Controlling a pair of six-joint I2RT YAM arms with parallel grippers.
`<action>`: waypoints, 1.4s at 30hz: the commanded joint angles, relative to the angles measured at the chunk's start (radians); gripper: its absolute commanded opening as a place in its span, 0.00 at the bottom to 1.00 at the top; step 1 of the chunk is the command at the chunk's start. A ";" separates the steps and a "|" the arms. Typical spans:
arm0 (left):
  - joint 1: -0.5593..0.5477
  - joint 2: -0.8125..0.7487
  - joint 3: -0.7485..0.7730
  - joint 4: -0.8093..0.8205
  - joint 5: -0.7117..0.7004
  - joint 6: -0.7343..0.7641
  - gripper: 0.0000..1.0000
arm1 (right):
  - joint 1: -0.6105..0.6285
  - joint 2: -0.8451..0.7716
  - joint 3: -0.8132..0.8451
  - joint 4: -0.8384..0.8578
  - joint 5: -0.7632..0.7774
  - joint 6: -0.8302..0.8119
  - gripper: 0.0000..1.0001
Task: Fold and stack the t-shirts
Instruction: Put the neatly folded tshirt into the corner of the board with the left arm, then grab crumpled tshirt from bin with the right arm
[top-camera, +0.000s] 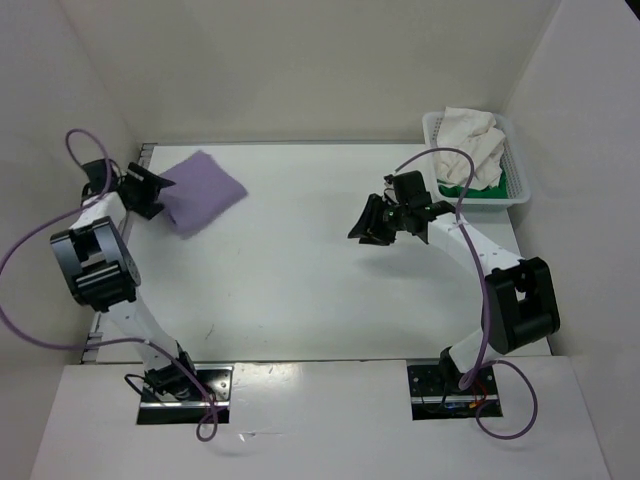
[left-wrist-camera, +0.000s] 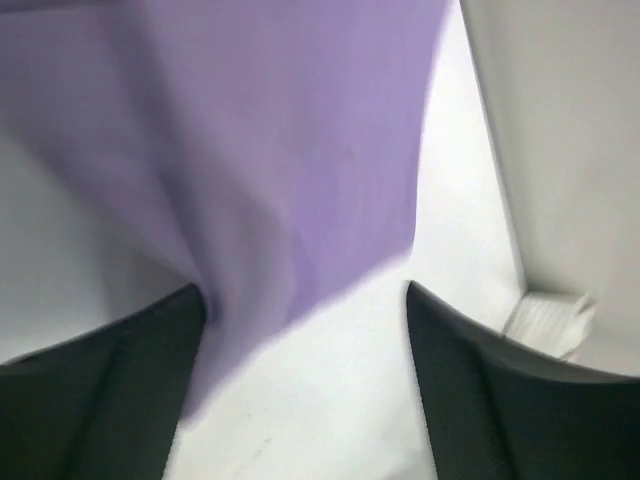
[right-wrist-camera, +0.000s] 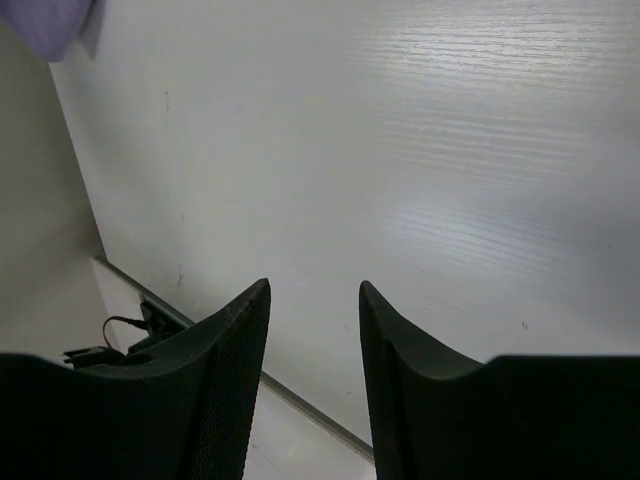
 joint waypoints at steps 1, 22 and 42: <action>0.015 -0.092 -0.108 0.028 0.010 -0.061 0.92 | 0.000 -0.035 -0.006 0.023 -0.038 -0.028 0.47; -0.207 -0.515 -0.403 -0.050 0.018 0.019 0.35 | -0.311 0.255 0.604 -0.112 0.356 -0.111 0.00; -0.721 -0.310 -0.379 -0.021 0.104 0.066 0.47 | -0.569 0.984 1.389 -0.340 0.657 -0.184 0.66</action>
